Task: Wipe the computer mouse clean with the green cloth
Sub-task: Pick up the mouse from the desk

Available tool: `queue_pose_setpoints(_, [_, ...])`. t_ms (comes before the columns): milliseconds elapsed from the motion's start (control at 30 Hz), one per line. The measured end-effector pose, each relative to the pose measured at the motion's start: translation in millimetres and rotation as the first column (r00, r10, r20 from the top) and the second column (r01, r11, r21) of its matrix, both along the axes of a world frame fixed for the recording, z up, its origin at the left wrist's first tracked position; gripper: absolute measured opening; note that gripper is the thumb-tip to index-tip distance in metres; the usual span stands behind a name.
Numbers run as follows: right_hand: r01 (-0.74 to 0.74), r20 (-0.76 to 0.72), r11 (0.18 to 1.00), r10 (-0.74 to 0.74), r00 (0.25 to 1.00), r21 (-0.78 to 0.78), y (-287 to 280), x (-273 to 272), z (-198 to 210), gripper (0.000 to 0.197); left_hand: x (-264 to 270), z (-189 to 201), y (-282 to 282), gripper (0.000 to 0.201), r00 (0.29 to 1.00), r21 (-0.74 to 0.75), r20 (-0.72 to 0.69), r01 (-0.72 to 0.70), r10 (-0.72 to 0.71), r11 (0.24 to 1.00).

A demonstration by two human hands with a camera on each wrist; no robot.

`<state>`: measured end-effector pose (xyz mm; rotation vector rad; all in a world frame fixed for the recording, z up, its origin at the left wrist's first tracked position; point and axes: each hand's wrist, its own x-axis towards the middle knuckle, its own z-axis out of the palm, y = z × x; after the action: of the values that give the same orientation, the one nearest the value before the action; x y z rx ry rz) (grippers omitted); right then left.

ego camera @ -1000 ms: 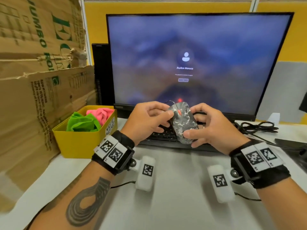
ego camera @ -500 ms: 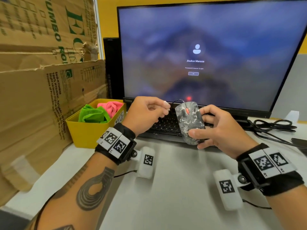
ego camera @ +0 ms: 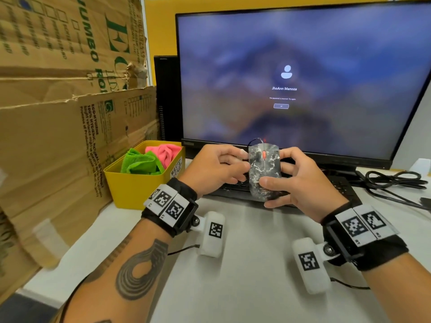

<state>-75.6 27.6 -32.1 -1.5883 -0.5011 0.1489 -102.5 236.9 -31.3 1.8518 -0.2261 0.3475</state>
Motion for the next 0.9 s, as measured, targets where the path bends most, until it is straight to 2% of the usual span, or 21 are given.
queue_pose_setpoints(67, [0.013, 0.006, 1.0, -0.013, 1.0, -0.012, -0.1, 0.6, -0.2, 0.05, -0.8, -1.4, -3.4, 0.019, 1.0, 0.042, -0.008, 0.022, -0.022, 0.999])
queue_pose_setpoints(133, [0.019, 0.008, 1.0, -0.019, 1.0, -0.017, -0.4, 1.4, -0.2, 0.049, -1.5, 0.4, -1.7, 0.017, 1.0, 0.109, 0.02, -0.017, 0.015, 0.994])
queue_pose_setpoints(200, [0.026, 0.011, 1.0, -0.026, 1.0, -0.012, -1.1, 1.7, -0.6, 0.049, -1.2, 5.5, 8.1, 0.011, 0.989, 0.141, 0.097, -0.12, 0.107, 0.983])
queue_pose_setpoints(267, [0.034, 0.02, 0.999, -0.034, 0.999, -0.014, -3.2, 1.8, -1.3, 0.048, 0.1, 12.2, 24.9, 0.011, 0.945, 0.131, 0.195, -0.292, 0.264, 0.947])
queue_pose_setpoints(367, [0.025, 0.027, 0.999, -0.024, 0.999, -0.024, -3.7, 1.3, -3.3, 0.048, -13.3, 24.7, 55.2, 0.016, 0.803, 0.217, 0.303, -0.583, 0.514, 0.783])
queue_pose_setpoints(467, [0.021, 0.031, 0.999, -0.02, 0.999, -0.028, -4.1, 0.7, -3.0, 0.048, -31.2, 36.6, 84.2, 0.021, 0.672, 0.456, 0.301, -0.725, 0.676, 0.517])
queue_pose_setpoints(500, [0.019, 0.033, 0.999, -0.018, 0.999, -0.029, -4.1, 0.4, -2.5, 0.048, -35.7, 39.5, 92.9, 0.03, 0.642, 0.552, 0.239, -0.707, 0.728, 0.443])
queue_pose_setpoints(533, [0.017, 0.035, 0.999, -0.016, 0.999, -0.029, -4.2, -0.1, -2.1, 0.048, -39.4, 41.9, 100.4, 0.04, 0.631, 0.645, 0.148, -0.645, 0.761, 0.409])
queue_pose_setpoints(600, [0.013, 0.036, 0.999, -0.012, 0.999, -0.033, -4.2, -1.5, -1.7, 0.049, -41.0, 43.4, 112.2, 0.054, 0.643, 0.755, -0.037, -0.484, 0.765, 0.443])
queue_pose_setpoints(667, [0.01, 0.04, 0.999, -0.008, 0.999, -0.043, -4.4, -3.4, -2.0, 0.049, -37.9, 39.9, 118.3, 0.052, 0.652, 0.808, -0.152, -0.351, 0.743, 0.473])
queue_pose_setpoints(767, [0.003, 0.044, 0.998, 0.0, 0.999, -0.068, -4.0, -6.6, -3.0, 0.049, -36.1, 30.5, 122.7, 0.043, 0.632, 0.84, -0.146, -0.327, 0.761, 0.433])
queue_pose_setpoints(900, [-0.004, 0.05, 0.996, 0.009, 0.999, -0.094, -4.8, -10.2, -4.0, 0.049, -38.9, 25.2, 126.5, 0.033, 0.609, 0.777, -0.022, -0.489, 0.793, 0.397])
